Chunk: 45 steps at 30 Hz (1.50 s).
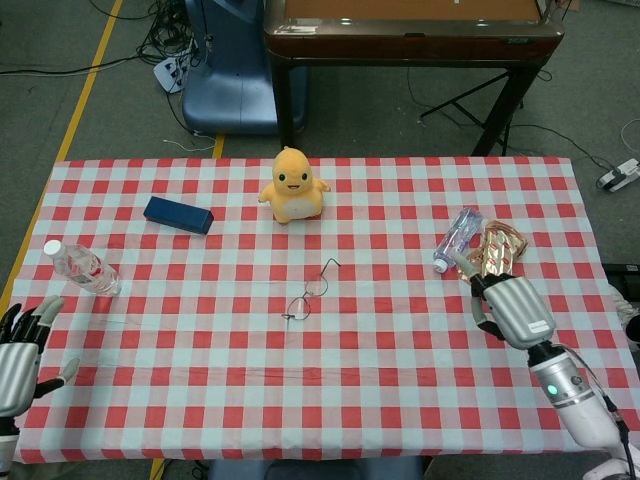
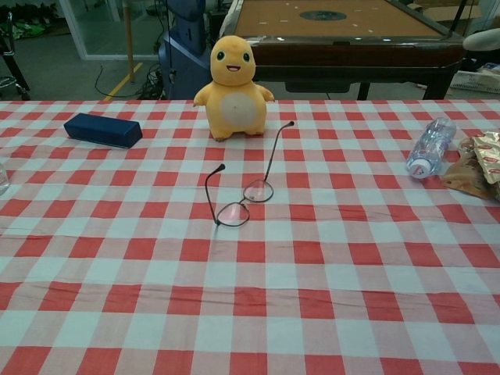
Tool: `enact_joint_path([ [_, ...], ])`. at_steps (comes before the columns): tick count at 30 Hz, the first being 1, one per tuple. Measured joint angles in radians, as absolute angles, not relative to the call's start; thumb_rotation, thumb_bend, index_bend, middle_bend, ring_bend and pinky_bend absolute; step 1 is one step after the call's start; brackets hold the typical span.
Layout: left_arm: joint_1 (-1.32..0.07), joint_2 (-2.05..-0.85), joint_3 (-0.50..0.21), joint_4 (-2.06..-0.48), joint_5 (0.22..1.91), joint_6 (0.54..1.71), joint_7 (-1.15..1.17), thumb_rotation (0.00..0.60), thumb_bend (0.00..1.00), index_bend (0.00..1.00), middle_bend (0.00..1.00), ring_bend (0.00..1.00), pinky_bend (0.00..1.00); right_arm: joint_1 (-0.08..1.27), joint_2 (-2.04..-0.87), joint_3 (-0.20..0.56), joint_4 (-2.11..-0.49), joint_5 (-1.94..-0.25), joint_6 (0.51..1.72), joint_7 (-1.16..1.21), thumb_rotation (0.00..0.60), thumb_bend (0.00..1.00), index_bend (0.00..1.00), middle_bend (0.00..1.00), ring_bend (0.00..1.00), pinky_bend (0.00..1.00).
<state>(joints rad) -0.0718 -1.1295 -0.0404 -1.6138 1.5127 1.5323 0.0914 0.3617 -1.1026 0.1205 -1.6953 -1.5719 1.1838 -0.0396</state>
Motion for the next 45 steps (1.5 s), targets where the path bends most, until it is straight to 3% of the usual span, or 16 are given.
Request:
enact_joint_path([
  [4,-0.069,-1.130,-0.040,-1.607,1.509,1.533,0.086,0.600,0.26,0.09,0.10,0.14,0.00,0.433,-1.140,0.130,-1.677,-1.566,1.097,-0.035,0.600,0.98,0.00,0.99,0.87,0.93],
  [6,-0.068,-1.130,-0.040,-1.603,1.505,1.531,0.084,0.600,0.26,0.09,0.10,0.14,0.00,0.470,-1.164,0.135,-1.664,-1.554,1.047,-0.040,0.600,1.00,0.00,1.00,0.89,0.95],
  [16,-0.064,-1.133,-0.041,-1.588,1.493,1.524,0.077,0.600,0.26,0.09,0.10,0.14,0.00,0.609,-1.300,0.159,-1.565,-1.428,0.868,-0.112,0.600,1.00,0.00,1.00,0.92,0.98],
  [45,-0.060,-1.136,-0.046,-1.561,1.466,1.510,0.081,0.600,0.26,0.09,0.10,0.14,0.00,0.805,-1.549,0.170,-1.386,-1.321,0.780,-0.266,0.600,1.00,0.00,1.00,0.92,0.98],
])
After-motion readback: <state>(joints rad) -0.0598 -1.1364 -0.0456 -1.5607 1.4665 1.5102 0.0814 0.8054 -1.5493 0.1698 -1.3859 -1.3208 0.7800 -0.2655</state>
